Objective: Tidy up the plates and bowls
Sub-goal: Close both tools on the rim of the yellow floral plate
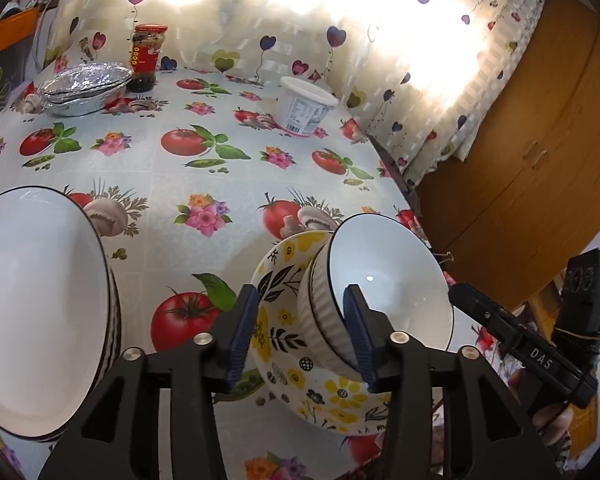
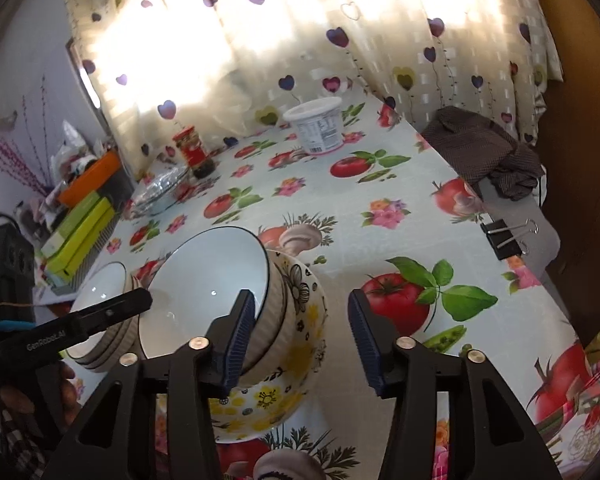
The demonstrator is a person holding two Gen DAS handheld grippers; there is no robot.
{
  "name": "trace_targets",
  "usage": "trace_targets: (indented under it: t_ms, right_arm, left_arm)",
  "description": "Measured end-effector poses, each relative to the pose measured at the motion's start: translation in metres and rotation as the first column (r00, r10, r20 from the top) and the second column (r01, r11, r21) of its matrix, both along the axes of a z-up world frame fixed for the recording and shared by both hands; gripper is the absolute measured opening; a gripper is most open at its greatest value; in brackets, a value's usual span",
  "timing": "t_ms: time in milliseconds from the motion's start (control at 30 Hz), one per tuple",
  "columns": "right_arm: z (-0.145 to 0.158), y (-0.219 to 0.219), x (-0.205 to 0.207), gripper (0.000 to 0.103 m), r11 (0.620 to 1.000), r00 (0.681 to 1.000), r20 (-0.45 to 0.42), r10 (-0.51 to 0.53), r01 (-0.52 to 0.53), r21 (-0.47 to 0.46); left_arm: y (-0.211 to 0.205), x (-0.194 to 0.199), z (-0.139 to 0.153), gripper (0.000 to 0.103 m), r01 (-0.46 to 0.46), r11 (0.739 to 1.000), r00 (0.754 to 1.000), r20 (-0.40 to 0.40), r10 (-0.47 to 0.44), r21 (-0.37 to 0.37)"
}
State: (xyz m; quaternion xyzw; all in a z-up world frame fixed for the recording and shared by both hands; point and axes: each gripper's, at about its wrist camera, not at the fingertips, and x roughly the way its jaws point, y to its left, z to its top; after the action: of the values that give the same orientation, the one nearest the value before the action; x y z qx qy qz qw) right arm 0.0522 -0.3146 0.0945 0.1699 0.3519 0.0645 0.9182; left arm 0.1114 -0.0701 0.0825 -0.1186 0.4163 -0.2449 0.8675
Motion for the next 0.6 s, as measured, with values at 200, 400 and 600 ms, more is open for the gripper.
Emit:
trace_targets:
  t_ms: [200, 400, 600]
  right_arm:
    - [-0.008, -0.016, -0.007, 0.052, 0.998, 0.999, 0.004, -0.048, 0.048, 0.049]
    - [-0.030, -0.010, 0.000, 0.052, 0.999, 0.996, -0.069, -0.049, 0.049, -0.003]
    - [-0.046, 0.002, 0.009, 0.051, 0.999, 0.995, -0.099, -0.021, 0.016, -0.047]
  left_arm:
    - [0.009, -0.004, 0.003, 0.048, -0.032, 0.999, 0.999, 0.022, 0.032, -0.008]
    - [0.017, -0.002, -0.010, 0.048, -0.068, 0.998, 0.997, -0.020, 0.068, -0.004]
    - [0.015, 0.001, -0.021, 0.048, -0.093, 0.994, 0.994, -0.051, 0.096, 0.054]
